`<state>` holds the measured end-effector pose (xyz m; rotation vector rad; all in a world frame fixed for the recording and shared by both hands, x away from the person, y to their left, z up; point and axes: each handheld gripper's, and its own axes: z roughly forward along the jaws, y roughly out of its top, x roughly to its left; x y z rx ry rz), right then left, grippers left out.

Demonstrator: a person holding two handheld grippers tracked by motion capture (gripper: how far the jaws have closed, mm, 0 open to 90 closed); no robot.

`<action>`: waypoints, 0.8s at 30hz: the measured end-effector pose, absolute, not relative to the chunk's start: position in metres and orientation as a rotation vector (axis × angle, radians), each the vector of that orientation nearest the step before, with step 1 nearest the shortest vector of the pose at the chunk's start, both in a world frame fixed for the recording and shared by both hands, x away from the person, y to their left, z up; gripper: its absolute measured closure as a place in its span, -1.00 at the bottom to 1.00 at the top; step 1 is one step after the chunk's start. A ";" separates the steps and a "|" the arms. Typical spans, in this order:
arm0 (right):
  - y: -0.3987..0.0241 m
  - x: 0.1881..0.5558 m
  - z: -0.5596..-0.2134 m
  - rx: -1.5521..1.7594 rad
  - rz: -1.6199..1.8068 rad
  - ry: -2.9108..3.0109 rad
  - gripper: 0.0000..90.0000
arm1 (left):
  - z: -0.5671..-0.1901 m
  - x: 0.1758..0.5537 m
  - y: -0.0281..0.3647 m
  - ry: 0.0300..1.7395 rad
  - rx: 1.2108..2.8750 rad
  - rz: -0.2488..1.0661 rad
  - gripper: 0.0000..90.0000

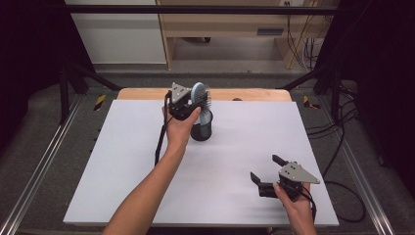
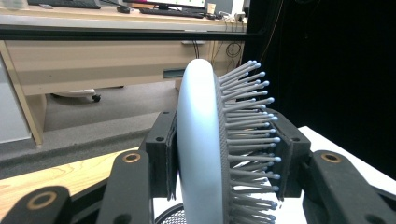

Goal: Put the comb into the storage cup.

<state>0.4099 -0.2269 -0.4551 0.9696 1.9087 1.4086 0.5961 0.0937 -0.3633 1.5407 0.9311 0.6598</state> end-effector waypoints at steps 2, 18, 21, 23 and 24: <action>-0.227 0.410 -0.455 0.969 1.408 1.911 -0.94 | -0.364 0.596 0.093 0.932 1.539 0.655 0.14; -0.225 0.410 -0.456 0.973 1.405 1.912 -0.94 | -0.365 0.596 0.095 0.934 1.534 0.650 0.14; -0.225 0.411 -0.456 0.974 1.406 1.914 -0.94 | -0.365 0.596 0.095 0.929 1.537 0.650 0.14; -0.224 0.411 -0.457 0.978 1.409 1.917 -0.94 | -0.365 0.596 0.095 0.929 1.538 0.650 0.14; -0.223 0.412 -0.457 0.975 1.408 1.918 -0.94 | -0.365 0.596 0.095 0.929 1.538 0.649 0.14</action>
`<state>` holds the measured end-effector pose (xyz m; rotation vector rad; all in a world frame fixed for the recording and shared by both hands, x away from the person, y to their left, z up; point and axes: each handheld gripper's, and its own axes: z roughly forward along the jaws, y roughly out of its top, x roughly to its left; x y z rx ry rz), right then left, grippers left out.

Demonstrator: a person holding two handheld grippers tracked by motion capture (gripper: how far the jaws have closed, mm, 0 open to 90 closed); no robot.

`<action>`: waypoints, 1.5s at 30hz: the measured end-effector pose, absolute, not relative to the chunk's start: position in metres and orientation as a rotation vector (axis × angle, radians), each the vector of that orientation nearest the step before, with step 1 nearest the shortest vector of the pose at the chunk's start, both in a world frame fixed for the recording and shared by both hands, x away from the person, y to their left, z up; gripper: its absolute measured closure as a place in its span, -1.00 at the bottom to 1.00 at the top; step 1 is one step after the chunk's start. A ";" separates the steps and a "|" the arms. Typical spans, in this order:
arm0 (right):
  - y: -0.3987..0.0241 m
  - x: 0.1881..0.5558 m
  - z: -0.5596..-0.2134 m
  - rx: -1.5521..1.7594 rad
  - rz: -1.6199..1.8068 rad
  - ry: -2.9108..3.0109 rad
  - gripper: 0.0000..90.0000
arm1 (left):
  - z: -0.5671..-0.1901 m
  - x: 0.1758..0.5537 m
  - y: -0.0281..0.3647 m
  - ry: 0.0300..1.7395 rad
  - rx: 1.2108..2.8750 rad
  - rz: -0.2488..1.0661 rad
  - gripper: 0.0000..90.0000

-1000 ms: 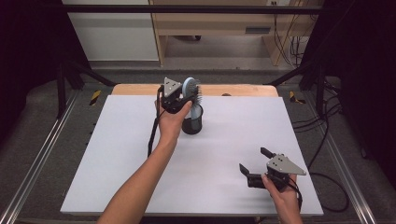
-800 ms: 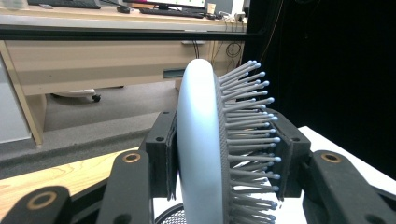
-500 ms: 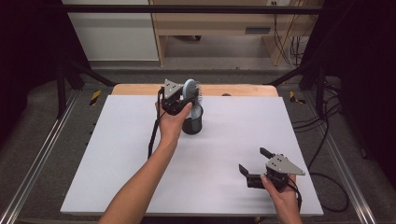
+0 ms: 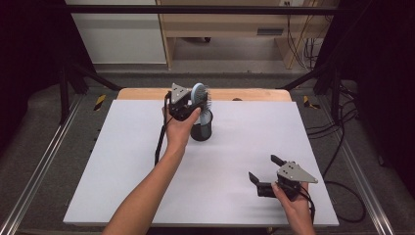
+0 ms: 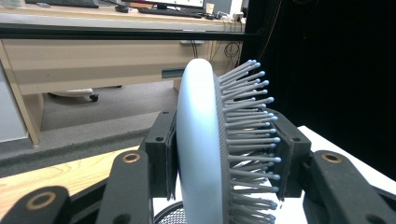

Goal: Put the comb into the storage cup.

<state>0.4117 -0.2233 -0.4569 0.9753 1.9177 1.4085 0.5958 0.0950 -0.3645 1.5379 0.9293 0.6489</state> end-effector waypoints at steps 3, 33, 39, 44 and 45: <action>-0.223 0.411 -0.456 0.975 1.413 1.918 -0.94 | -0.365 0.596 0.096 0.929 1.539 0.647 0.14; -0.222 0.411 -0.457 0.975 1.411 1.922 -0.94 | -0.365 0.599 0.109 0.942 1.533 0.605 0.11; -0.221 0.412 -0.458 0.979 1.411 1.924 -0.94 | -0.366 0.600 0.114 0.944 1.528 0.596 0.10; -0.222 0.412 -0.458 0.982 1.412 1.923 -0.94 | -0.368 0.600 0.118 0.958 1.514 0.593 0.07; -0.222 0.412 -0.458 0.981 1.413 1.922 -0.94 | -0.368 0.600 0.120 0.959 1.514 0.590 0.07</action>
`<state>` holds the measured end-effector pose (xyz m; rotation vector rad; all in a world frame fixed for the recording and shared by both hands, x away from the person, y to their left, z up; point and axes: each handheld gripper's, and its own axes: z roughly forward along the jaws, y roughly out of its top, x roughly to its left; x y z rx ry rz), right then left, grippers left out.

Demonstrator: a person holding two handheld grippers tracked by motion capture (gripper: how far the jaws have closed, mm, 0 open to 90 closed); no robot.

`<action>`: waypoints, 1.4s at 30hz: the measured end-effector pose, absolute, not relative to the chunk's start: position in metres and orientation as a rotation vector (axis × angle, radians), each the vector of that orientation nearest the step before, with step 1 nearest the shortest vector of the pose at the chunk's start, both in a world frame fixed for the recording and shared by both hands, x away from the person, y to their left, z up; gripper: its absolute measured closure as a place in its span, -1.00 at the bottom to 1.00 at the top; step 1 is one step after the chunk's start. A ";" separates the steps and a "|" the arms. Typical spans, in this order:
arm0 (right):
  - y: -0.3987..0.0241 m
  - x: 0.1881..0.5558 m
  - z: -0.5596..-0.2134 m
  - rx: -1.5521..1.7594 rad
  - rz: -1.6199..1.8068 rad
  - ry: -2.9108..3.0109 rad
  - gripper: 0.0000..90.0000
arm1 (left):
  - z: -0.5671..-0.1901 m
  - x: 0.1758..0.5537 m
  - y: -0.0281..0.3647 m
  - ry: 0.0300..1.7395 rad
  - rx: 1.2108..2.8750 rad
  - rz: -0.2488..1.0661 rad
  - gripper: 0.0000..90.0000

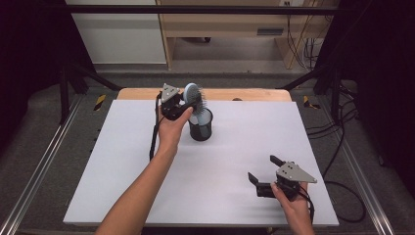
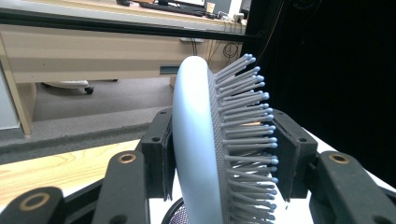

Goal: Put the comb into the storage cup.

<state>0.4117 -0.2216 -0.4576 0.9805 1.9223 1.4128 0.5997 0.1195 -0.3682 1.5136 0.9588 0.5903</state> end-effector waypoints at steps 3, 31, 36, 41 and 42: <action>-0.221 0.412 -0.457 0.981 1.415 1.922 -0.94 | -0.368 0.600 0.122 0.963 1.514 0.588 0.07; -0.221 0.412 -0.458 0.979 1.412 1.927 -0.94 | -0.379 0.611 0.151 1.058 1.442 0.506 -0.02; -0.220 0.412 -0.458 0.981 1.412 1.931 -0.94 | -0.380 0.612 0.155 1.067 1.450 0.506 -0.04; -0.220 0.412 -0.459 0.980 1.412 1.932 -0.94 | -0.381 0.612 0.157 1.081 1.444 0.502 -0.05; -0.220 0.412 -0.459 0.980 1.412 1.932 -0.94 | -0.382 0.613 0.158 1.086 1.443 0.502 -0.05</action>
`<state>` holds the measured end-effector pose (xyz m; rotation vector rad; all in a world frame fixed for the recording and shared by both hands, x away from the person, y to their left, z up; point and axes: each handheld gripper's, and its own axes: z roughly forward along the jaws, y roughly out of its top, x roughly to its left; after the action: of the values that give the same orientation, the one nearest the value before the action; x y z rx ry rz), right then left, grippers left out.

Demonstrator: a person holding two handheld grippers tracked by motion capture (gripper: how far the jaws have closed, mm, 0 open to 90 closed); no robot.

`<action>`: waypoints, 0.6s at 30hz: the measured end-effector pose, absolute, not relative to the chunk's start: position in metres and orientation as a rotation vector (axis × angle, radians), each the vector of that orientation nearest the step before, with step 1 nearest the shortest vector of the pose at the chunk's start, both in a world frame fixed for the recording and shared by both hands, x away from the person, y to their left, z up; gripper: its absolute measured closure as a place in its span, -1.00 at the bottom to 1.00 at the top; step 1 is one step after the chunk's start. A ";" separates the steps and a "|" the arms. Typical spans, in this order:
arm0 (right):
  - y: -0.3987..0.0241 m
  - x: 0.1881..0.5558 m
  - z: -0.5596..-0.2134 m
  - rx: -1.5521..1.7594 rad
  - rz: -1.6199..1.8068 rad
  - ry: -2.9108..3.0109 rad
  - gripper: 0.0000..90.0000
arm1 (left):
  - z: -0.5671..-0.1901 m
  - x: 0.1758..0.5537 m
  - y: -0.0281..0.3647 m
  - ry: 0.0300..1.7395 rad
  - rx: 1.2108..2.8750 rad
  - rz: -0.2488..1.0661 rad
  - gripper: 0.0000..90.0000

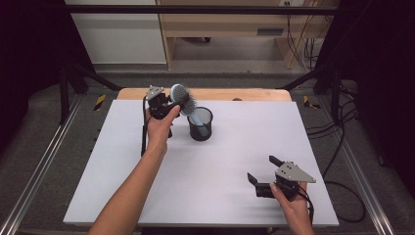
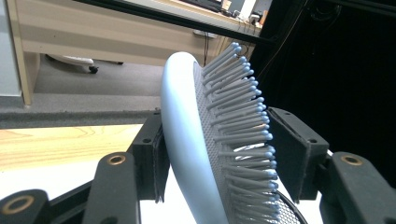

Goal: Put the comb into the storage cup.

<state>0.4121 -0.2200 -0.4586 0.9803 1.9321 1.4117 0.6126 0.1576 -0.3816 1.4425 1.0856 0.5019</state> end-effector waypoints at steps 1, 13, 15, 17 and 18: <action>-0.220 0.412 -0.459 0.979 1.408 1.933 -0.94 | -0.382 0.613 0.158 1.089 1.440 0.499 -0.06; -0.220 0.412 -0.459 0.976 1.409 1.935 -0.94 | -0.383 0.614 0.161 1.098 1.443 0.487 -0.09; -0.220 0.412 -0.459 0.977 1.410 1.935 -0.94 | -0.384 0.614 0.161 1.097 1.449 0.484 -0.10; -0.220 0.412 -0.459 0.978 1.411 1.934 -0.94 | -0.384 0.614 0.160 1.099 1.459 0.489 -0.12; -0.220 0.412 -0.459 0.978 1.413 1.934 -0.94 | -0.385 0.614 0.160 1.098 1.465 0.491 -0.14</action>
<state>0.4122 -0.2198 -0.4589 0.9779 1.9342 1.4129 0.6138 0.1601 -0.3847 1.4648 1.0975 0.4911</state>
